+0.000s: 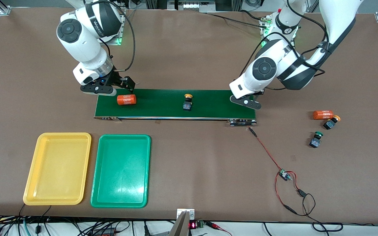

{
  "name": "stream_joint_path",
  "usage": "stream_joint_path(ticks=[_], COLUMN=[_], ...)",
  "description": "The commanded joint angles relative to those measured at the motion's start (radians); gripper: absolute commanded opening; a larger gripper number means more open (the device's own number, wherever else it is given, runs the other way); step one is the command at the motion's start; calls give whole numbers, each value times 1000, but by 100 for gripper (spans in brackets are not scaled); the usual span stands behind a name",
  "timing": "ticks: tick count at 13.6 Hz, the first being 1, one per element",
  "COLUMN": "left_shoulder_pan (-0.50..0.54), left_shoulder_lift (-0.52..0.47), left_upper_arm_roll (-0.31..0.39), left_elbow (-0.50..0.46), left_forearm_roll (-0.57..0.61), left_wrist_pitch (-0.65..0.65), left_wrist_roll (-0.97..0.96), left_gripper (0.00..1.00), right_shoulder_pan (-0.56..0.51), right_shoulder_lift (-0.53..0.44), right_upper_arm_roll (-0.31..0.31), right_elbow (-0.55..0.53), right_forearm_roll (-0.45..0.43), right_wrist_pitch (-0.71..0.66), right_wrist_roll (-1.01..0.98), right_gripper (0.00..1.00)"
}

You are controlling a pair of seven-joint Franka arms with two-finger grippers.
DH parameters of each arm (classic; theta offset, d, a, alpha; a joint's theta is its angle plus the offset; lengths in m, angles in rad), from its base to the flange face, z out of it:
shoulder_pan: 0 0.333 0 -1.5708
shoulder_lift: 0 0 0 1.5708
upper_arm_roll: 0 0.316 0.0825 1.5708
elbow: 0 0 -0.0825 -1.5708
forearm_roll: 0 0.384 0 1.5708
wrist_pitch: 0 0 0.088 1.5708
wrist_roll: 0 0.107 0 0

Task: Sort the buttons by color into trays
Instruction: 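Place the green button on the belt while the right gripper grasps the cylinder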

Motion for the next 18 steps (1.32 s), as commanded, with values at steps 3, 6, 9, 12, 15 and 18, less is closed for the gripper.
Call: stream_joint_path(ticks=[3, 6, 9, 12, 15, 18], left_shoulder_pan=[-124, -237, -238, -240, -254, -252], left_shoulder_lift=[104, 105, 122, 128, 174, 145], left_upper_arm_roll=[129, 220, 233, 245, 253, 234], left_elbow=[117, 137, 137, 137, 171, 195], left_forearm_roll=[26, 26, 28, 29, 100, 83], left_wrist_pitch=[3, 13, 28, 28, 19, -13], left_wrist_roll=[-28, -79, -79, -65, -65, -81], left_gripper=[4, 4, 4, 17, 100, 100], right_shoulder_pan=[8, 9, 37, 75, 121, 187], right_shoulder_lift=[23, 32, 80, 147, 230, 330], right_upper_arm_roll=[9, 9, 9, 9, 7, -12], right_elbow=[18, 18, 58, 87, 120, 203], right_forearm_roll=[-38, -38, -38, -38, -41, -41], right_wrist_pitch=[-2, 0, 0, 35, 95, 95], right_wrist_roll=[-59, -51, -32, 1, 25, 31], right_gripper=[100, 100, 100, 100, 100, 100])
